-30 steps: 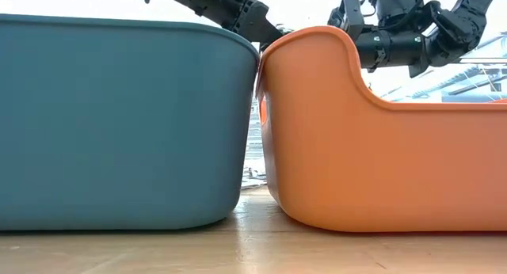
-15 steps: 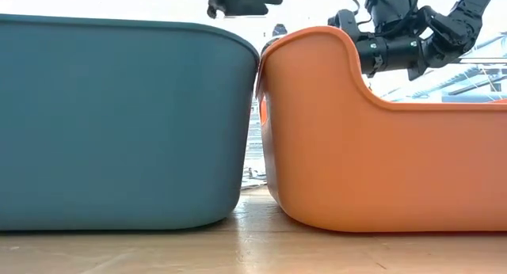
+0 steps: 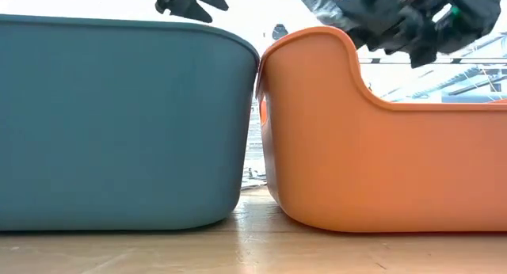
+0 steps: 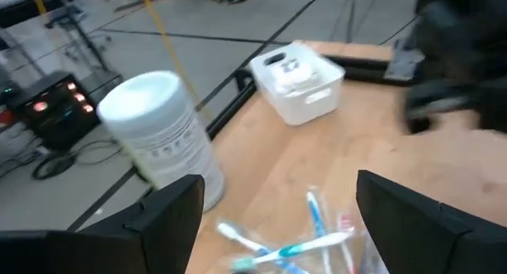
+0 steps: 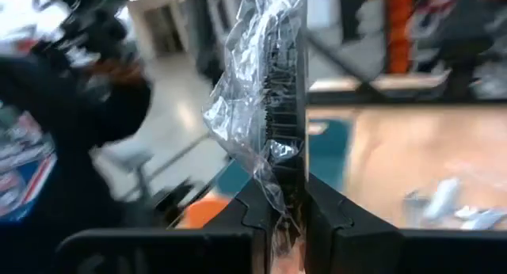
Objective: Pick & Place Travel size toiletries
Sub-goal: Put the black hairbrush into the orange bin
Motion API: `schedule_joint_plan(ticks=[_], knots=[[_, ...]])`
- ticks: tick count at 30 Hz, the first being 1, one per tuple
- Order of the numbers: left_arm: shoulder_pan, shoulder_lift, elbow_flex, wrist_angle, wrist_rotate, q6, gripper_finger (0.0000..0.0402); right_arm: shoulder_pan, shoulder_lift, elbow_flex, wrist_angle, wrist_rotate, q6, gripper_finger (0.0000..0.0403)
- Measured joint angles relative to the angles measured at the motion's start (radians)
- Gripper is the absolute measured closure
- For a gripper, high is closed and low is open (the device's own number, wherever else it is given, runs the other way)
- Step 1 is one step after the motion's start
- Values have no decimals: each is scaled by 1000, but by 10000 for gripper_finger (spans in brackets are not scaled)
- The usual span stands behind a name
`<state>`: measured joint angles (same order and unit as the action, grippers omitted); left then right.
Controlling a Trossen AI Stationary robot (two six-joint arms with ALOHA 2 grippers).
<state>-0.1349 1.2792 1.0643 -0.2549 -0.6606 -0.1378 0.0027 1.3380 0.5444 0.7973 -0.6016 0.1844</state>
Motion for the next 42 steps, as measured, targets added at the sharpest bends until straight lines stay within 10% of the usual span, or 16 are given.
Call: schedule_joint_plan(ticks=[9, 19, 42], knots=[[9, -24, -216, 290, -9, 19, 115, 263, -29, 329, -843, 371, -177, 378], [10, -118, -558, 688, 7, -135, 123, 422, -7, 320, -870, 495, -23, 379], [1, -123, -571, 701, 34, -154, 124, 464, 56, 252, -824, 385, 37, 307]])
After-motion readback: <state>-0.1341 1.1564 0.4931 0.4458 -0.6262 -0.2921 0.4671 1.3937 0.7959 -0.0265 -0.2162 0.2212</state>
